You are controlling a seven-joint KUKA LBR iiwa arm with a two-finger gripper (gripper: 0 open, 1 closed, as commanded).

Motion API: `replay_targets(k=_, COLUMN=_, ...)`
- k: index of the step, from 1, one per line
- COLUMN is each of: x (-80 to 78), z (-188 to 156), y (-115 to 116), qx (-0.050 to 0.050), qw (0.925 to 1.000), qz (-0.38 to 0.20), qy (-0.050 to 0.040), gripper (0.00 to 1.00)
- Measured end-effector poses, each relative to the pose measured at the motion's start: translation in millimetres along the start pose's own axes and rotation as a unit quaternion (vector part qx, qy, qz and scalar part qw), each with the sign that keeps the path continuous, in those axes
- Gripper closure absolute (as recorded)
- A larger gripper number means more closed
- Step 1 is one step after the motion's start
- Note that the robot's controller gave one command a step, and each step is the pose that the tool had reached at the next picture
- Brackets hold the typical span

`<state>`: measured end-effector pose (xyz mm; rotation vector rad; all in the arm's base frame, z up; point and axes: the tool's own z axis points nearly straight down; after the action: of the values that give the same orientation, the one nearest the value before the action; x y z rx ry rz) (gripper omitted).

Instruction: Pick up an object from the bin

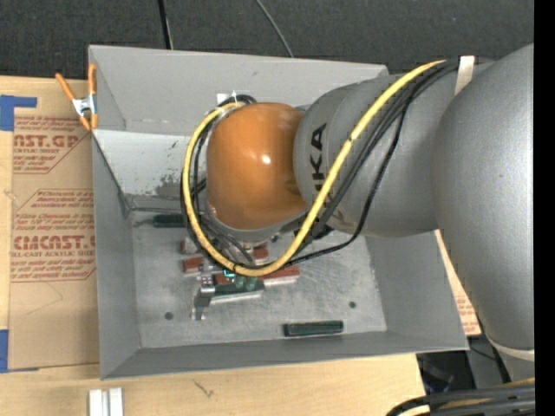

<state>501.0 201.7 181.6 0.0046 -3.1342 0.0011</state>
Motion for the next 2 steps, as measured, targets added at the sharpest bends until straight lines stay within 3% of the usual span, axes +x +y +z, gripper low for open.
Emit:
replay_targets(k=1, x=-2.1, z=-5, y=-1, qx=-0.001, qw=1.0, qz=0.001, qy=-0.0038, gripper=0.0)
replay_targets(k=2, x=-15.5, z=9, y=-13, qx=-0.002, qw=0.9993, qz=-0.037, qy=-0.0062, gripper=0.0)
